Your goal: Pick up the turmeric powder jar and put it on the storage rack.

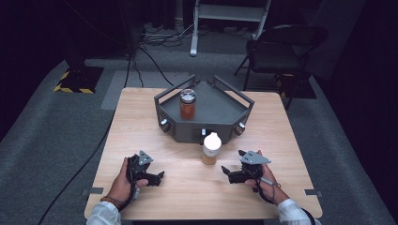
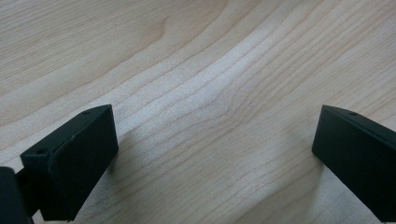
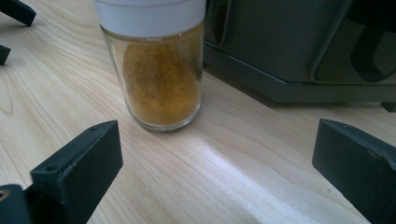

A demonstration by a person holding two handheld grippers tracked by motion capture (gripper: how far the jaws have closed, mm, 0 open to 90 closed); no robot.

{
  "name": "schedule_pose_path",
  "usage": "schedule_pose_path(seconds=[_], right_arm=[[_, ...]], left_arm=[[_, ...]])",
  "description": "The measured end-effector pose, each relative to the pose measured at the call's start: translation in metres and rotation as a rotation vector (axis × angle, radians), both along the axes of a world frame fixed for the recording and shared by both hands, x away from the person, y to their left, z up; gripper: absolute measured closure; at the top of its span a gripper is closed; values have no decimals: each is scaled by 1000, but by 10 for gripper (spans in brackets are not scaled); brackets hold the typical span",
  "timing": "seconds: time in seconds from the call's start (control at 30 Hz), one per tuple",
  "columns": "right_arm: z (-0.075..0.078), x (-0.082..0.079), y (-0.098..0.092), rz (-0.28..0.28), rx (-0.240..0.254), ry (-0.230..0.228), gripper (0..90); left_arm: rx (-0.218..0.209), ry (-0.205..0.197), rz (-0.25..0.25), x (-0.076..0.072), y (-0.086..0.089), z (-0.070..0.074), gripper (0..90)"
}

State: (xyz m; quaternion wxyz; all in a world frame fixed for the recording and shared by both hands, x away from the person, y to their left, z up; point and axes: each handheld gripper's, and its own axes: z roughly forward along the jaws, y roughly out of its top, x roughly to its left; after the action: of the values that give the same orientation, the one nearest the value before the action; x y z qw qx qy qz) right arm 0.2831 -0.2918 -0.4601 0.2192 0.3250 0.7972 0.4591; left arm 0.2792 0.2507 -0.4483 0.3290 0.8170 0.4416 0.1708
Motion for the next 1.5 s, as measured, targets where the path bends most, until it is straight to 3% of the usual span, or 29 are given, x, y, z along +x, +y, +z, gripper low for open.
schedule_pose_path(seconds=[0.43,1.2,1.5], right_arm=[[0,13,12,-7,37,19,22],[-3,34,37,41,76,59,30],[-7,41,47,34,119,87,36]], left_arm=[[0,1,-1,0,0,0,1],[0,1,-1,0,0,0,1],[0,1,-1,0,0,0,1]])
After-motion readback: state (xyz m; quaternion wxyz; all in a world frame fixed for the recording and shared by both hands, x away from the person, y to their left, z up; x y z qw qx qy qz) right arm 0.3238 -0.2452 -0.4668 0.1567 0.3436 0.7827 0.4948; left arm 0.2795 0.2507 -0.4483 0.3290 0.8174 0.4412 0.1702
